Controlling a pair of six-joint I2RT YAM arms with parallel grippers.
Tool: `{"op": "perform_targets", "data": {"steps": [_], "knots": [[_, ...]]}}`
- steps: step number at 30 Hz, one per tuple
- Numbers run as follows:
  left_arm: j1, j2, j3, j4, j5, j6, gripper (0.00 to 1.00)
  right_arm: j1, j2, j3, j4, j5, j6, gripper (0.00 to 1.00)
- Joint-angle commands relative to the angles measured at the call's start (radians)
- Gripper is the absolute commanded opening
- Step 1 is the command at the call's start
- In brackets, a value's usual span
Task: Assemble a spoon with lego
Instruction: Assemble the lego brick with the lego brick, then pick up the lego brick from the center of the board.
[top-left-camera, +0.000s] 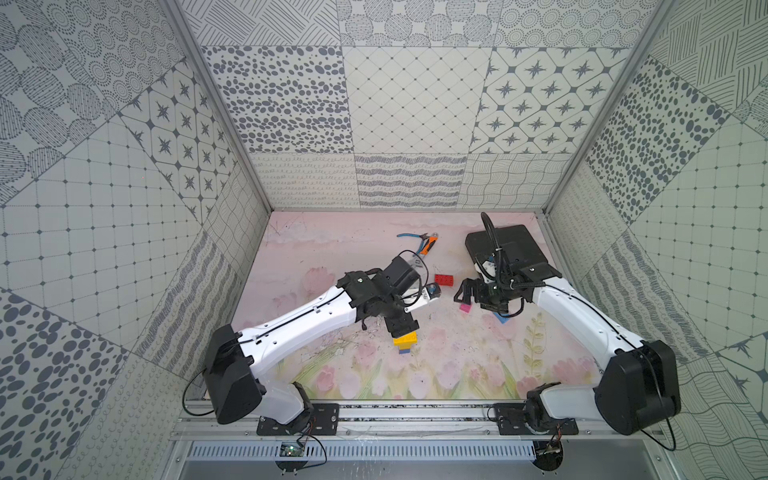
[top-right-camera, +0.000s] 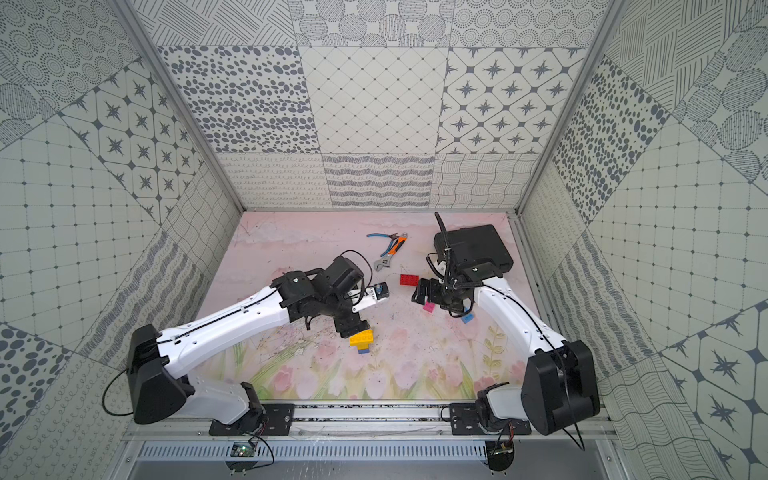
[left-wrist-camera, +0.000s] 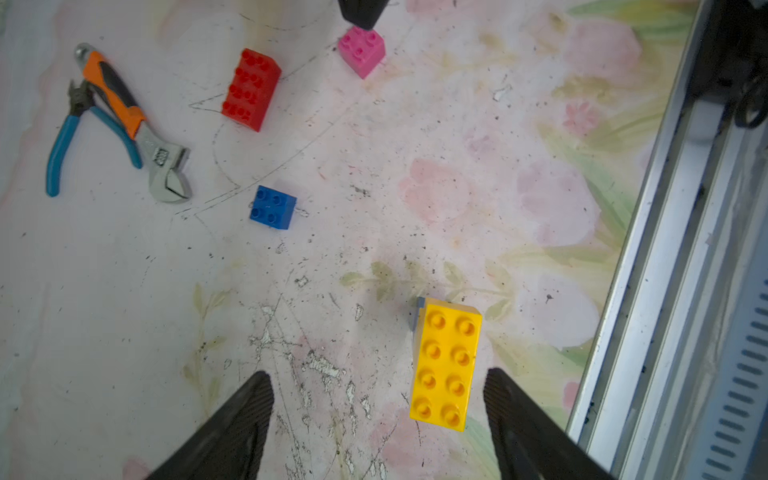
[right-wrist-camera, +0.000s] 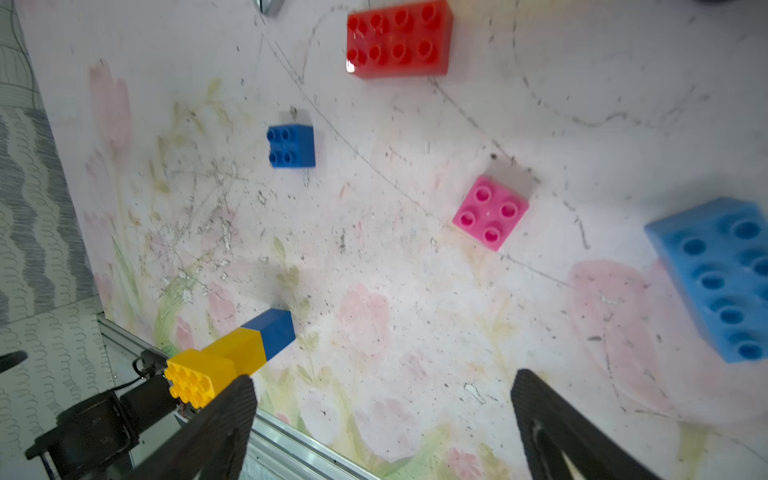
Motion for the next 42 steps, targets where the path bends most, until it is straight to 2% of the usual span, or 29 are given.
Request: {"op": "perform_targets", "data": {"steps": [1,3,6,9,12,14,17,26,31,42], "knots": [[0.161,-0.117,-0.079,0.15,0.039,-0.377,0.85,-0.027,0.098,0.113,-0.063,0.037,-0.051,0.98],[0.227,-0.152,-0.141,0.195,0.019,-0.499,0.86,-0.017,0.174,0.183,-0.097,0.06,-0.089,0.98],[0.305,-0.193,-0.224,0.236,0.04,-0.644,0.85,0.041,0.283,0.29,-0.167,0.162,-0.207,0.98],[0.329,-0.231,-0.286,0.265,0.035,-0.748,0.86,0.083,0.366,0.344,-0.17,0.207,-0.31,0.96],[0.33,-0.256,-0.318,0.251,0.002,-0.806,0.86,0.134,0.418,0.373,-0.168,0.309,-0.408,0.97],[0.331,-0.277,-0.337,0.243,-0.02,-0.819,0.87,0.15,0.456,0.396,-0.184,0.33,-0.464,0.97],[0.331,-0.309,-0.357,0.224,-0.057,-0.827,0.88,0.17,0.507,0.438,-0.197,0.443,-0.537,0.97],[0.331,-0.382,-0.372,0.219,-0.099,-0.808,0.9,0.168,0.653,0.552,-0.108,0.4,-0.84,0.93],[0.332,-0.389,-0.384,0.217,-0.11,-0.781,0.9,0.164,0.727,0.631,-0.113,0.333,-0.896,0.91],[0.331,-0.42,-0.404,0.204,-0.133,-0.754,0.9,0.12,0.805,0.691,-0.113,0.342,-0.949,0.91]]}}
